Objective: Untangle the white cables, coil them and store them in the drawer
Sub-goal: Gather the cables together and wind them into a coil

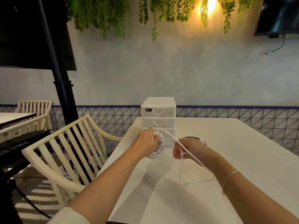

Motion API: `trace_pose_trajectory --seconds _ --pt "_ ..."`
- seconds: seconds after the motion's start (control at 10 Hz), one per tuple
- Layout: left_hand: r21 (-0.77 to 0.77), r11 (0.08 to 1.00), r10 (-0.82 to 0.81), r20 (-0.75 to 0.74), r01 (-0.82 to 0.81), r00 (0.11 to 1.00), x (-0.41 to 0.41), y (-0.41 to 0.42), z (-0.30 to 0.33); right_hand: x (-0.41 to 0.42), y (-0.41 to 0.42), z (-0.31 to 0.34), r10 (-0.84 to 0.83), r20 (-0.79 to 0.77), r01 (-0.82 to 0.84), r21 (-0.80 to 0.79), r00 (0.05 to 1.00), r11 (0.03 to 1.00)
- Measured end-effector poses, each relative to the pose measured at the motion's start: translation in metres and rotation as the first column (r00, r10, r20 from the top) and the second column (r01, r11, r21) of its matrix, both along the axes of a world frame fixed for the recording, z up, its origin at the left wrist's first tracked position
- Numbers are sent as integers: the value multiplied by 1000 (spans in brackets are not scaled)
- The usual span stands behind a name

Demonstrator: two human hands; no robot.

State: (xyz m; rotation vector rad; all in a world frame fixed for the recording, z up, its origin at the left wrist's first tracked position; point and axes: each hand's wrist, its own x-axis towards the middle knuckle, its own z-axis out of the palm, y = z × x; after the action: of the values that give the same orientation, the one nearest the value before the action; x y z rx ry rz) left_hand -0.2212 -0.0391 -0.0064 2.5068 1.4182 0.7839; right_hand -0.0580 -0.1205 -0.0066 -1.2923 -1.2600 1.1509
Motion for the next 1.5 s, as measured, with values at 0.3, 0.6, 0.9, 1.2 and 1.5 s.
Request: trace_pose_trajectory --seconds 0.3,0.6,0.9,1.2,1.5 --pt "-320 947 12 108 23 994 -1 12 -10 95 14 -2 -747 325 800 -54 580 598" --pt "-445 837 -215 271 320 938 60 13 -28 34 27 -2 -203 792 125 161 576 979" --pt "-396 865 -249 197 309 948 89 24 -34 62 41 -15 -21 646 12 18 763 1000" --pt "-124 892 55 -925 -435 375 143 21 -49 11 28 -4 -106 690 11 140 716 990" --pt "-469 846 -229 108 253 967 112 48 -43 143 80 -5 -312 795 478 32 520 878"
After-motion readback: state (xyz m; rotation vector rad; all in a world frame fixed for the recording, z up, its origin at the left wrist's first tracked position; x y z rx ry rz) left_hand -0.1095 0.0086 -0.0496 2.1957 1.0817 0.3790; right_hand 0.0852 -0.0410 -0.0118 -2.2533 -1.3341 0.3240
